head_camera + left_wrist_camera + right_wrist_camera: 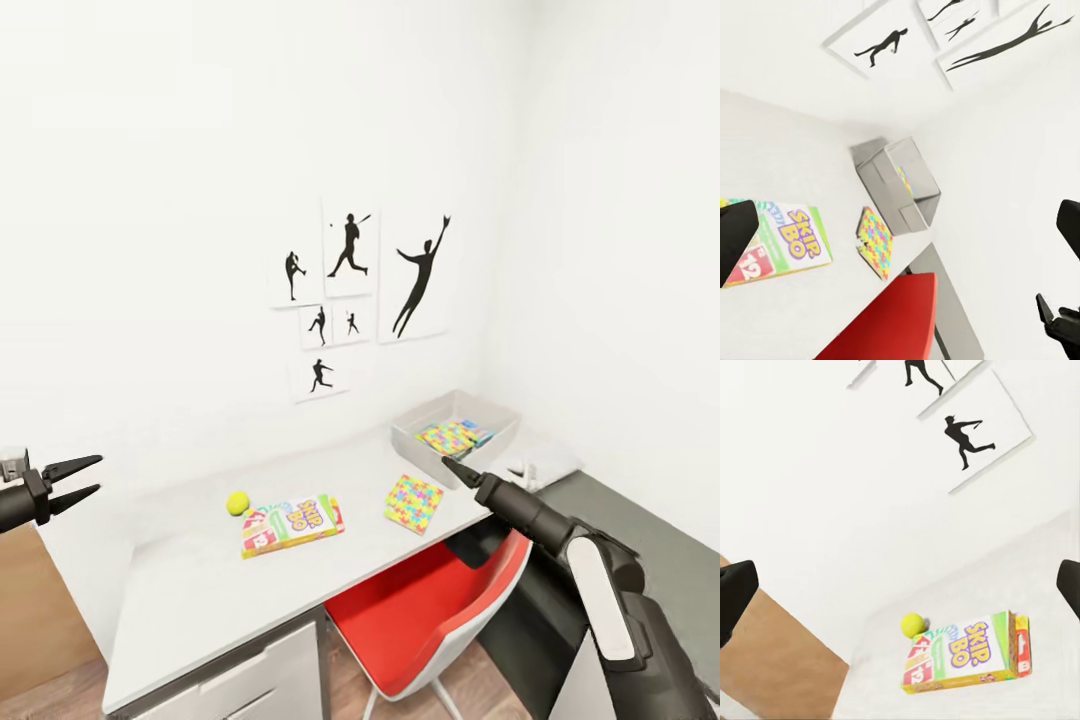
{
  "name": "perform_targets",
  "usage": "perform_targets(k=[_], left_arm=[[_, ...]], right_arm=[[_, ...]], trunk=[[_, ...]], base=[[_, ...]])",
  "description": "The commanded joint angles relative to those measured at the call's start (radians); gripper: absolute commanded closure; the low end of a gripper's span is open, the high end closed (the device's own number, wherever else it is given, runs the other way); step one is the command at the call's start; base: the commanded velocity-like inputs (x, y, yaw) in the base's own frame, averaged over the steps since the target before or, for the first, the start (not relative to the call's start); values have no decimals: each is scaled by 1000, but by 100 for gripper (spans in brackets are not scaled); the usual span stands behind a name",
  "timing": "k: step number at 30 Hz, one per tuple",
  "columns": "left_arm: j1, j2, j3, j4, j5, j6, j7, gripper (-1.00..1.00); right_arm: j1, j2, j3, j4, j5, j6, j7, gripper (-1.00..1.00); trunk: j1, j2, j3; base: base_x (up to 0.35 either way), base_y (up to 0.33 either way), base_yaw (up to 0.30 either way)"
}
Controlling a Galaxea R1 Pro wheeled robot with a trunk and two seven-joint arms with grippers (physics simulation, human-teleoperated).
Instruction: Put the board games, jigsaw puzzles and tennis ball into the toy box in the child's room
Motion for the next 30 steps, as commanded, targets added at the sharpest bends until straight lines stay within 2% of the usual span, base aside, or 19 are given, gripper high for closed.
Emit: perform_targets(k=[1, 2, 6, 8, 15, 22, 30], left_arm=[[-1, 0, 1, 1, 1, 7, -2, -100], [-1, 0, 1, 1, 1, 7, -2, -100], [-1, 0, 1, 1, 0, 7, -2, -100], [-1, 0, 1, 1, 0, 7, -2, -100], [-1, 0, 1, 1, 0, 7, -1, -100], [-1, -2, 1, 1, 0, 7, 0, -100], [-1, -2, 1, 1, -1, 7, 0, -100]], right_arm=[[0, 0, 9, -1, -5, 7, -20, -100], [-1, 0, 28, -1, -5, 7, -59, -100], [-1, 0, 72, -2, -5, 8, -141, -100], [-1, 0, 84, -2, -6, 9, -165, -100], [0, 2, 97, 0, -7, 9, -225, -100], [1, 44, 115, 0, -6, 17, -334, -100], [1, 52, 124, -3, -5, 9, -359, -100]], trunk=[[0, -1, 1], [0, -1, 2], [0, -1, 6], [0, -1, 8], [0, -1, 16], [0, -1, 24], [0, -1, 26]], base=[[-1, 1, 224], [0, 1, 224], [0, 0, 224], [0, 0, 224], [0, 0, 224], [0, 0, 222], [0, 0, 63]])
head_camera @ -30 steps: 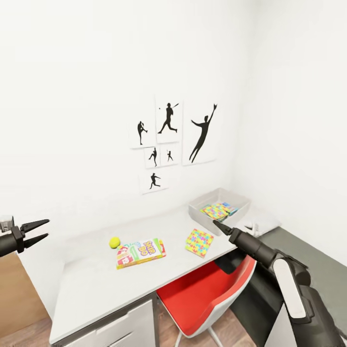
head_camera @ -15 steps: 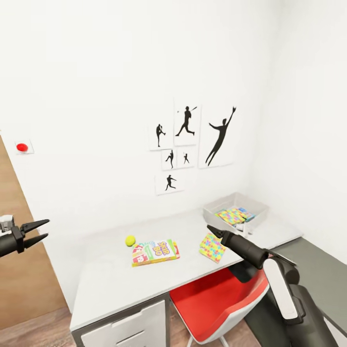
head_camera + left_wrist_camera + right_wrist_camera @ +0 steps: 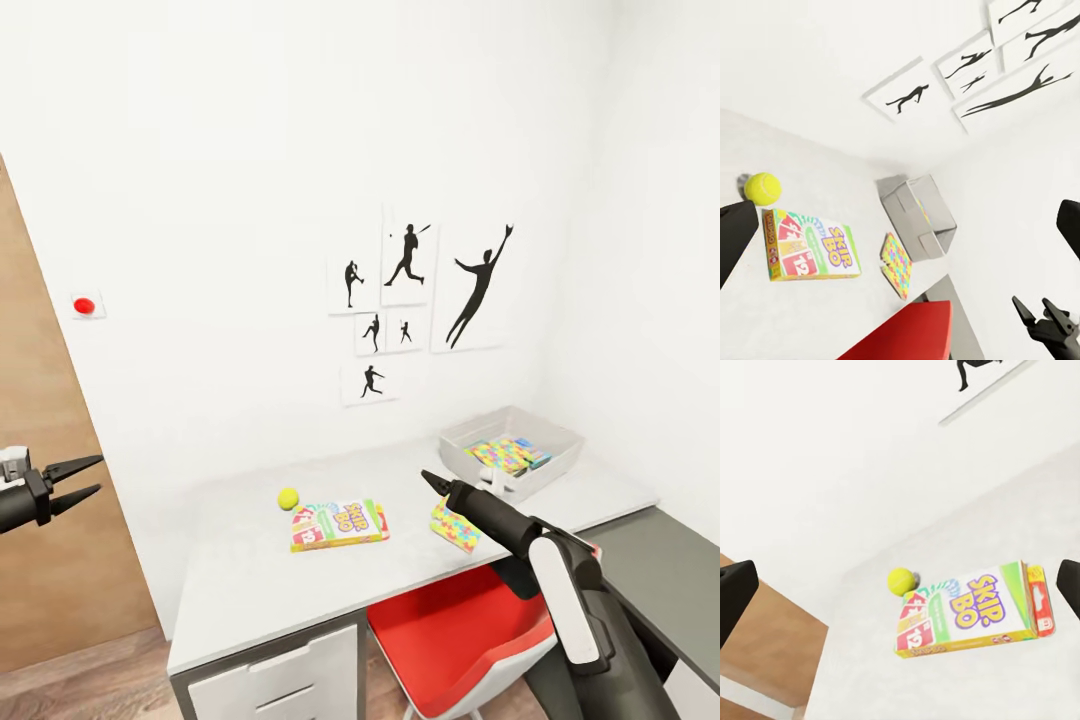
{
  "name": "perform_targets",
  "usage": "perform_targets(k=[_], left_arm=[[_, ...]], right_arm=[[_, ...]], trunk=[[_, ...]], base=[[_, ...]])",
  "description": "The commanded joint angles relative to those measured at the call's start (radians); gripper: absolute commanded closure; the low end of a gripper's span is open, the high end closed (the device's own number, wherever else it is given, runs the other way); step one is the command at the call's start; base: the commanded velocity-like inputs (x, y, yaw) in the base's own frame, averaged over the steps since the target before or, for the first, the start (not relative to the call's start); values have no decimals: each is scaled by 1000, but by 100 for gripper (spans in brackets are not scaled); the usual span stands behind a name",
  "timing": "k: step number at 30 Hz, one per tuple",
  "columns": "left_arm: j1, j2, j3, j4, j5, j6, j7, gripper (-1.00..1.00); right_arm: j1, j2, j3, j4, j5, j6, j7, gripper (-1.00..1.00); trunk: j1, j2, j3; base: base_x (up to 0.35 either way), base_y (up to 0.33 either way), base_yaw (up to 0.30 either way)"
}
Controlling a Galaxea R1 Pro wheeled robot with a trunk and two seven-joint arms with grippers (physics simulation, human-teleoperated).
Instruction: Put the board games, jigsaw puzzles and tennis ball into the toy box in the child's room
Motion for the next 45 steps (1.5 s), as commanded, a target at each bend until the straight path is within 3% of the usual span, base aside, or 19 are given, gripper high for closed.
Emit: perform_targets(k=[1, 25, 45], left_arm=[[0, 0, 1, 1, 1, 7, -2, -100], [0, 0, 1, 1, 1, 7, 0, -100], [0, 1, 1, 1, 1, 7, 0, -100]], right_arm=[[0, 0, -2, 0, 0, 5, 3, -100], [0, 1, -1, -7, -13, 6, 9, -100], [0, 1, 0, -8, -12, 5, 10, -100]], trunk=[[0, -1, 0], [0, -1, -1], [0, -1, -9]], base=[[0, 0, 10], [-26, 21, 6], [0, 16, 240]])
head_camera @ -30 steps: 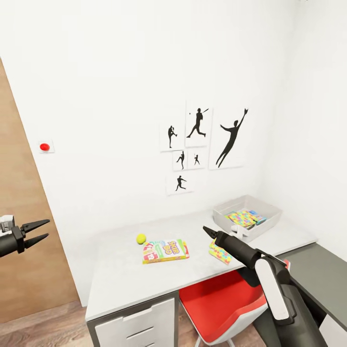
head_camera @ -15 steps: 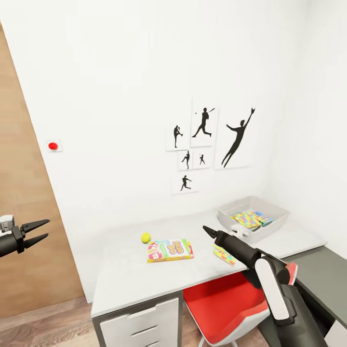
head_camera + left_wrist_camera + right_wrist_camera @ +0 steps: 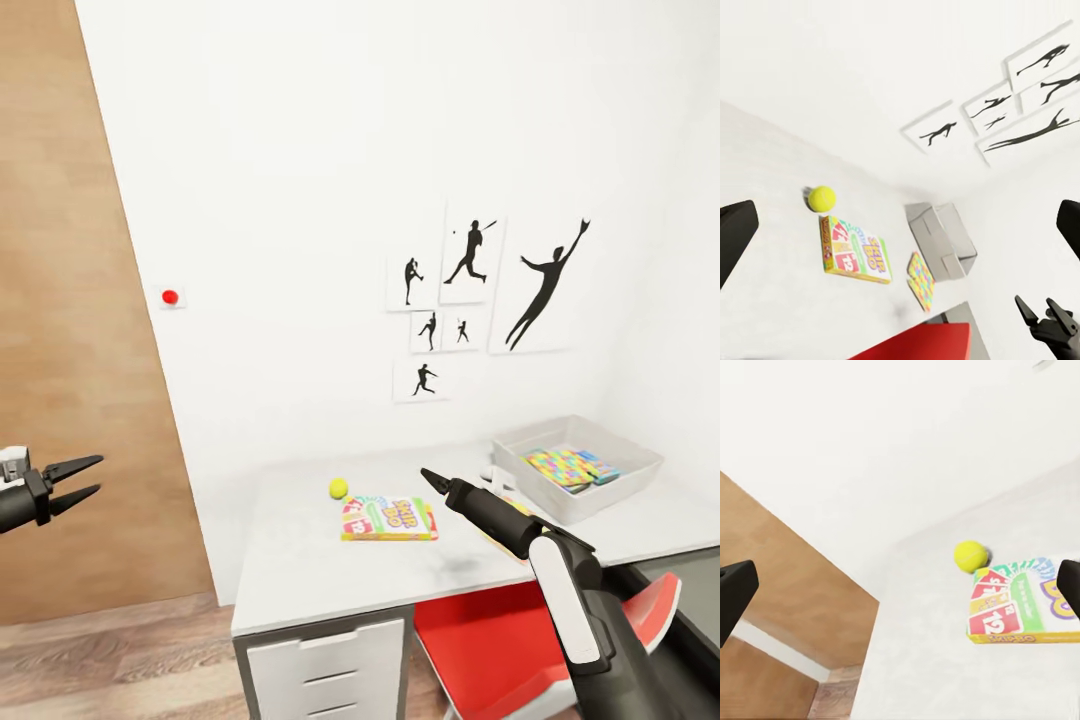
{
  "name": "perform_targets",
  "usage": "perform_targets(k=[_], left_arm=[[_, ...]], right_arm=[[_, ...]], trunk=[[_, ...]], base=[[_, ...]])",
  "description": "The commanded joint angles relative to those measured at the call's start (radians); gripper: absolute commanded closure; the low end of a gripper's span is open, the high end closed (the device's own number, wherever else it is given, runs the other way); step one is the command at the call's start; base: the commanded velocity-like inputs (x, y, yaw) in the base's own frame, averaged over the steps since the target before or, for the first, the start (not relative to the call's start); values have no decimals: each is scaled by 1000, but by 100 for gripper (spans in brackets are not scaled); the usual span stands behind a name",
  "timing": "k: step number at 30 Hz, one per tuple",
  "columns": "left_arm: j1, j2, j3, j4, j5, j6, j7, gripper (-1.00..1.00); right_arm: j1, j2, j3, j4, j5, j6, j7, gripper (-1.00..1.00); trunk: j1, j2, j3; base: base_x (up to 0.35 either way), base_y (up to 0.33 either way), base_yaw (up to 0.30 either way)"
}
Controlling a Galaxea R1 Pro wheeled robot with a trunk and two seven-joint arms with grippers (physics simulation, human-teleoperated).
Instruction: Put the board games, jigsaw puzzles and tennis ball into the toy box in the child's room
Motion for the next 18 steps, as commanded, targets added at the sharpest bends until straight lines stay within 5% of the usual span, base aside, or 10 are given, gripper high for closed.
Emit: perform_targets(k=[1, 11, 18], left_arm=[[-1, 0, 1, 1, 1, 7, -2, -100], [-1, 1, 2, 1, 1, 7, 0, -100], [-1, 1, 2, 1, 1, 7, 0, -100]], right_arm=[[0, 0, -2, 0, 0, 6, 4, -100], [0, 0, -3, 0, -2, 7, 7, -100], [0, 0, -3, 0, -2, 7, 7, -100]], trunk=[[0, -1, -1], [0, -1, -2], [0, -1, -10]], base=[[0, 8, 92], [8, 2, 23], [194, 58, -39]])
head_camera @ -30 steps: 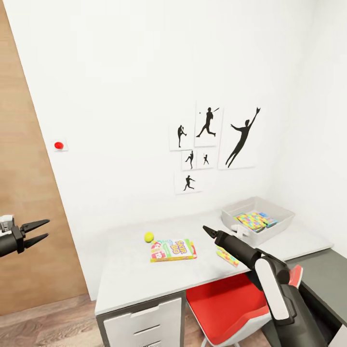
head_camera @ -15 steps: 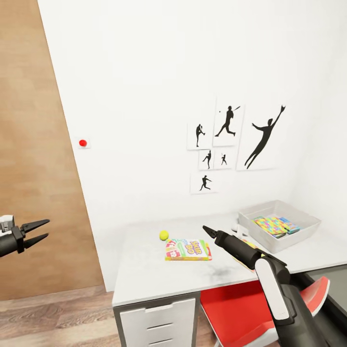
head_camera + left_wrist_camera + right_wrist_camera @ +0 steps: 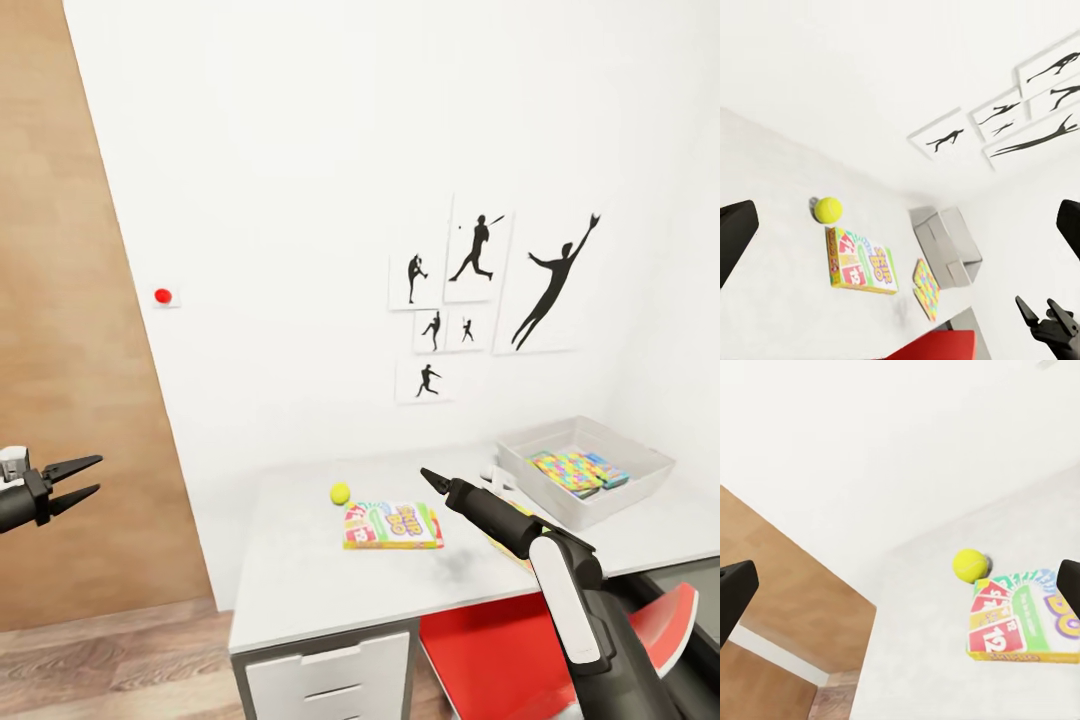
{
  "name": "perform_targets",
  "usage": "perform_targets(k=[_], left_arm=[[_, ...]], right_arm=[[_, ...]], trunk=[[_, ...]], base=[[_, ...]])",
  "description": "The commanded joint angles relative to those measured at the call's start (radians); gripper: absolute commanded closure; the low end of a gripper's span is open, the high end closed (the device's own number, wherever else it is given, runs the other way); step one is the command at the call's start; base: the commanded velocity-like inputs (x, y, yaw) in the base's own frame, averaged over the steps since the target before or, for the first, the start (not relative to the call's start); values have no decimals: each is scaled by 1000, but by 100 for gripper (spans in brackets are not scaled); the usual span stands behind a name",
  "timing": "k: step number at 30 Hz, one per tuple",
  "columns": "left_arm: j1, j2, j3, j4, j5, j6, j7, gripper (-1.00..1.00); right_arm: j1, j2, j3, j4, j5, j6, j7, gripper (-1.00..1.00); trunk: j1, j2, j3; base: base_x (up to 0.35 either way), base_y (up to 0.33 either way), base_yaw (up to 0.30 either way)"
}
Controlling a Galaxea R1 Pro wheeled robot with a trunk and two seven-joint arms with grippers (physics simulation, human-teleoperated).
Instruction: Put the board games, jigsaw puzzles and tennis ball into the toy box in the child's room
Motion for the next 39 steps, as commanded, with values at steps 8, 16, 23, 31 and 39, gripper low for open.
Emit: perform_targets(k=[8, 16, 23, 31, 39], left_arm=[[0, 0, 1, 1, 2, 7, -1, -100], [0, 0, 1, 1, 2, 7, -1, -100], [0, -3, 0, 1, 2, 7, -4, -100], [0, -9, -70, 0, 4, 7, -11, -100], [0, -11, -182, -2, 5, 8, -75, -100]], right_arm=[[0, 0, -1, 0, 0, 5, 4, -100], [0, -1, 0, -1, 0, 4, 4, -100], [0, -1, 0, -1, 0, 4, 4, -100], [0, 0, 0, -1, 0, 4, 4, -100], [0, 0, 0, -1, 0, 4, 2, -100]], trunk=[[1, -1, -11], [1, -1, -12], [1, -1, -12], [1, -1, -12], [1, -1, -12]], base=[[283, 112, -61], [272, 76, -8], [256, 125, 0], [28, 8, 0], [1, 0, 0]])
